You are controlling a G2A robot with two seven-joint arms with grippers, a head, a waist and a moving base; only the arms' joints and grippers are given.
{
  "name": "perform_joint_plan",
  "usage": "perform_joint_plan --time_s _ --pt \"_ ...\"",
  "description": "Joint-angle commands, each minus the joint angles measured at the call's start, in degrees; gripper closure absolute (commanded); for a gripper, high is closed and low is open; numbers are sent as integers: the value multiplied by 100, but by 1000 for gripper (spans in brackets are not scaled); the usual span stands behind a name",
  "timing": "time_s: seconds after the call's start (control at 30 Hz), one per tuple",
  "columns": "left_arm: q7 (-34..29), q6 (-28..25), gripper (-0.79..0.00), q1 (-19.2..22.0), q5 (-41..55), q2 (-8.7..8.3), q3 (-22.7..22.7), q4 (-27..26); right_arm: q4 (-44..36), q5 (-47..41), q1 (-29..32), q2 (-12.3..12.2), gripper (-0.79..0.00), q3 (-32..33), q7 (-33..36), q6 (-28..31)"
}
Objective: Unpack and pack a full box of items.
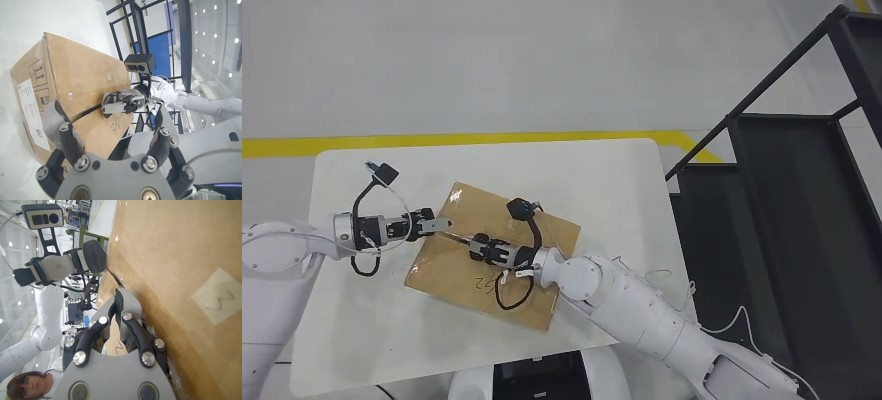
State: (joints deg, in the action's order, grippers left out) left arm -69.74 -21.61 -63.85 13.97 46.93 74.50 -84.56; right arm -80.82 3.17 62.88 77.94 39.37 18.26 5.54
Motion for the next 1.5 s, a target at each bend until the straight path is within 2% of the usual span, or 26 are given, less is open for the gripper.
perform_joint_plan --time_s 0.0,0.43,0.57,0.77,0.93,1.07,1.33,1.47 --pt "-28 2 -785 5 17 -5 19 5 -46 -5 20 0 -785 50 9 5" --pt "-190 6 -785 23 152 -39 143 86 -686 327 260 -96 -785 491 171 300" --pt "-162 -115 -785 37 52 -26 53 228 -1161 398 372 -137 -785 640 284 337" --pt "-93 -55 -785 74 59 -6 -41 152 -1691 706 626 -201 -785 732 480 298" --pt "-153 -120 -785 67 244 10 -110 -135 -2010 1051 992 -312 -785 891 819 177" --pt "-102 -124 -785 -36 398 -16 61 -450 -2116 1186 1262 -386 -785 1075 911 54" --pt "6 -82 -785 -256 374 -79 400 -944 -2307 1118 1847 -522 -785 1568 822 94" --pt "-210 -61 -785 -217 723 -59 258 -1139 -2503 1095 2139 -590 -785 1834 774 151"
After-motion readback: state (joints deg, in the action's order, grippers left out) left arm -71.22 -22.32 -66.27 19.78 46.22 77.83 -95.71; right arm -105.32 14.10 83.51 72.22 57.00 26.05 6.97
